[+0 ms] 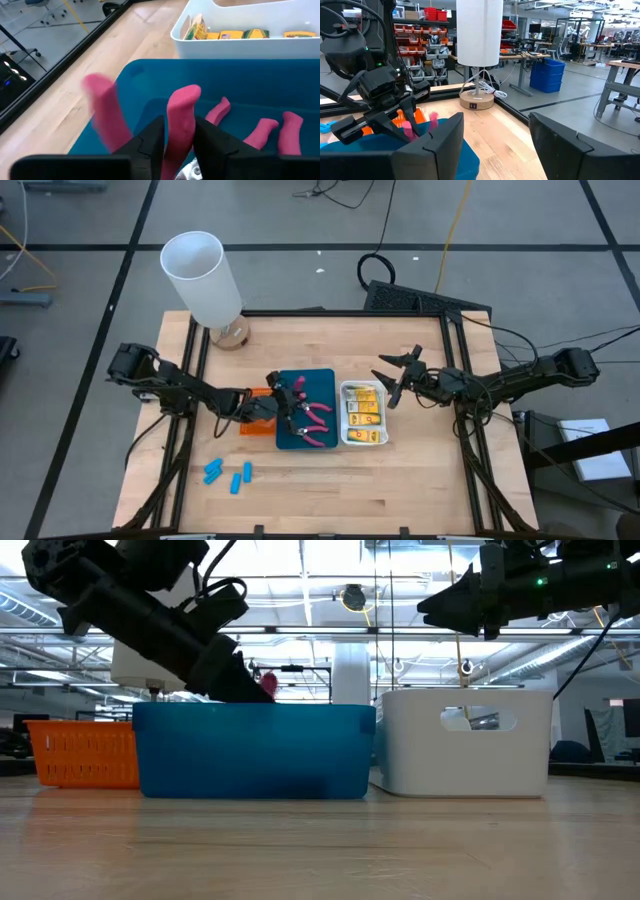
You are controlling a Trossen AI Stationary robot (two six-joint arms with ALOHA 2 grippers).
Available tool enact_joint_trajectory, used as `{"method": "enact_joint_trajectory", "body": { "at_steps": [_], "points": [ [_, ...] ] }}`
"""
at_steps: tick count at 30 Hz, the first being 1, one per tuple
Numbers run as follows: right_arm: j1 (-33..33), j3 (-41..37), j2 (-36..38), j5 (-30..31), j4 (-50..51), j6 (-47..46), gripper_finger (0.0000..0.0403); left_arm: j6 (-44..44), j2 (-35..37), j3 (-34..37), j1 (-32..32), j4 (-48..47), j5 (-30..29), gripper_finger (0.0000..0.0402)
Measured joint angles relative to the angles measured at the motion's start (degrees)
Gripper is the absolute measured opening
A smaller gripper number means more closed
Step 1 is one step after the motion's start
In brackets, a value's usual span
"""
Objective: Pick & Place School Supplies
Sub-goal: Put the pink hole puncher into the blue bin, then put the blue eraser into the orange bin
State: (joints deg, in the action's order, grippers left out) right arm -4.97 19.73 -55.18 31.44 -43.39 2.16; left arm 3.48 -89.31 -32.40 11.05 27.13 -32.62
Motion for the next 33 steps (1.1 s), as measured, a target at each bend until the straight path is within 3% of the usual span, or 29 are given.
{"method": "enact_joint_trajectory", "body": {
  "at_steps": [12, 20, 23, 26, 30, 33],
  "points": [
    [0.02, 0.00, 0.00, 0.00, 0.32, 0.01, 0.0213, 0.14, 0.45, 0.00, -0.03, 1.74, -0.20, 0.0220],
    [0.00, -0.02, 0.00, 0.02, 1.16, -0.01, 0.0213, 1.01, 12.21, 0.00, 4.90, -1.98, 0.89, 0.0236],
    [0.04, -0.04, -0.01, 0.04, 2.22, 0.01, 0.0211, 6.21, 19.34, -0.79, 8.53, -10.84, 6.01, 0.0237],
    [0.16, -0.04, -0.02, 0.04, 2.21, 0.01, 0.0211, 17.98, 25.14, -5.00, 12.49, -28.47, 9.83, 0.0237],
    [0.74, -0.04, -0.02, 0.04, 2.10, 0.01, 0.0210, 33.67, 26.38, -10.31, 19.08, -52.78, 13.02, 0.0237],
    [1.29, -0.04, -0.02, 0.02, 2.12, -0.01, 0.0210, 46.15, 26.28, -11.21, 24.35, -64.77, 15.87, 0.0237]
  ]
}}
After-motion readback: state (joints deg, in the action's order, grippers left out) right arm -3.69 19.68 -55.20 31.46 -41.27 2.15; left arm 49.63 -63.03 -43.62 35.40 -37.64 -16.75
